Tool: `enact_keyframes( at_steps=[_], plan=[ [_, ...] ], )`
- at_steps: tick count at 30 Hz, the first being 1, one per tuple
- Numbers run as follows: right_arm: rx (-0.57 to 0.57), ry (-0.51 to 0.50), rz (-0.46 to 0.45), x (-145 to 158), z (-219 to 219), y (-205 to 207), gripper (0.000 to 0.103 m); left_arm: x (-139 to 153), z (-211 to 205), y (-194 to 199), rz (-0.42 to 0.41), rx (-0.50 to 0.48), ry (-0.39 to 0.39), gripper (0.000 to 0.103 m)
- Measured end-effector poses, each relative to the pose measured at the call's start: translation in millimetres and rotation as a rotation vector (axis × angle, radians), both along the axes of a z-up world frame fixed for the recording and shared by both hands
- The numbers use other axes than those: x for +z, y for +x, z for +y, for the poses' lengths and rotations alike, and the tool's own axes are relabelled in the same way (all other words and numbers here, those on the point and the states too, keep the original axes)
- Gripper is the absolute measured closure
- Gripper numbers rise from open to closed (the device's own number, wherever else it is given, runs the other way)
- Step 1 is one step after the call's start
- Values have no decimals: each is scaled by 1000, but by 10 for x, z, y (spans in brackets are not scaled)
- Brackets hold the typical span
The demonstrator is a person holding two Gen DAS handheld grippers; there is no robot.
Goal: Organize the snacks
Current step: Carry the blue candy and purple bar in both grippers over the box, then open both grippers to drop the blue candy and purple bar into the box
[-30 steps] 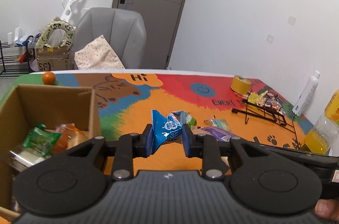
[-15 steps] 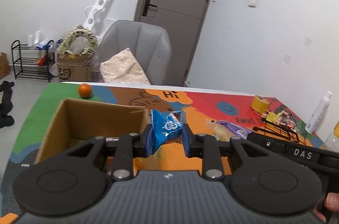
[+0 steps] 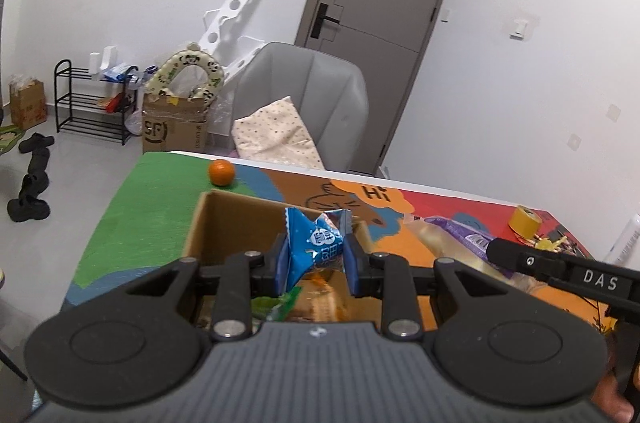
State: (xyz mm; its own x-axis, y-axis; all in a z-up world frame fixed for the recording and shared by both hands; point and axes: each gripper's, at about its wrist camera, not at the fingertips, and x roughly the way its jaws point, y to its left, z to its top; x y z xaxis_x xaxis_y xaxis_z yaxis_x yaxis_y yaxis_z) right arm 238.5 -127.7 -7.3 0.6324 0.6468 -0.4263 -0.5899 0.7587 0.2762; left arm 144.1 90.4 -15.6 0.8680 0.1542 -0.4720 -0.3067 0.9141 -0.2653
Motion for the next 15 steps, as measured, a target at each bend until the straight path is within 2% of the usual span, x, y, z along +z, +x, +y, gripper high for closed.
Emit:
enact_keyframes(
  at_steps=[9,11,13,15],
  plan=[
    [32,-23,-8,42,290,-45,74,-90,289,-26,9,56,-34,75],
    [39,-28,-9,51,345,-54,74,-101,339,-31,2,81,-27,70],
    [51,-32,-10,57,397,-65,74,-111,376,-28,14,95,-28,54],
    [62,-38,-10,55,460,-77,74,-117,407,-50,-1,88,-36,49]
  ],
)
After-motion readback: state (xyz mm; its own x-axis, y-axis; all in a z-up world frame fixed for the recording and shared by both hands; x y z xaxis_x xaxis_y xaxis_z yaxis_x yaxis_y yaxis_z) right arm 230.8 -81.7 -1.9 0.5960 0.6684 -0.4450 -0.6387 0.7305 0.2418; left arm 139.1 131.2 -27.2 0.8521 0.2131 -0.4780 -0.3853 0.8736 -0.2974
